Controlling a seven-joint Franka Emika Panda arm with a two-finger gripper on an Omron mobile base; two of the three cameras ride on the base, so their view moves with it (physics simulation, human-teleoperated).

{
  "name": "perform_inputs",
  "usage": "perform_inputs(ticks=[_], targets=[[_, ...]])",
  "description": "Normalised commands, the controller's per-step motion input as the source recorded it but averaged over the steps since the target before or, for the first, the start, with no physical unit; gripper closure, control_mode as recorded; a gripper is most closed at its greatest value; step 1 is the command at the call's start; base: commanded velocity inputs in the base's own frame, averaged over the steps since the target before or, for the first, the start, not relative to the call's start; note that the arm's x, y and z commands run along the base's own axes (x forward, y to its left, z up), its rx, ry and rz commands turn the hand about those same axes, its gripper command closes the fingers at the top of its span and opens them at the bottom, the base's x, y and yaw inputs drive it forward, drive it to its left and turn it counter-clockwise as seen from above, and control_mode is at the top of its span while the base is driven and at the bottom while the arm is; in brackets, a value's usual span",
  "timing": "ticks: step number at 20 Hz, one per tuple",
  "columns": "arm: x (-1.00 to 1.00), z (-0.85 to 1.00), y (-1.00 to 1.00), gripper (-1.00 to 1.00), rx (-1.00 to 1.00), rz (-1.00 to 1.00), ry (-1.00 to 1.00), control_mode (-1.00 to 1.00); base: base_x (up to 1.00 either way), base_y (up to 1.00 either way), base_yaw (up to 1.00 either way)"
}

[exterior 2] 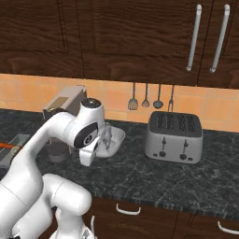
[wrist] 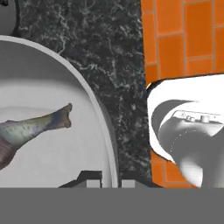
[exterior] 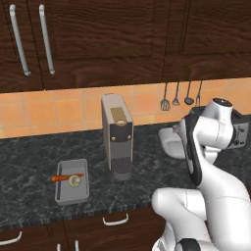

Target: Take the meat container that has the fish and place it on the second highest rack of the freezer. Then take the vegetable container that has the carrot and mushroom and place it on the highest rack of the freezer.

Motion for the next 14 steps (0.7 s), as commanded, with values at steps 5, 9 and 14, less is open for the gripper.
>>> perform_inputs(ticks=[5,9,14], targets=[[-0.47,0.77,0.58,1.0,0.02,-0.2,0.08,-1.0,0.0,0.0,0.0],[-0.33,0.62,0.26,1.0,0.0,0.0,0.11,-1.0,0.0,0.0,0.0],[-0.09,0.24,-0.11,1.0,-0.03,0.0,0.08,-1.0,0.0,0.0,0.0]])
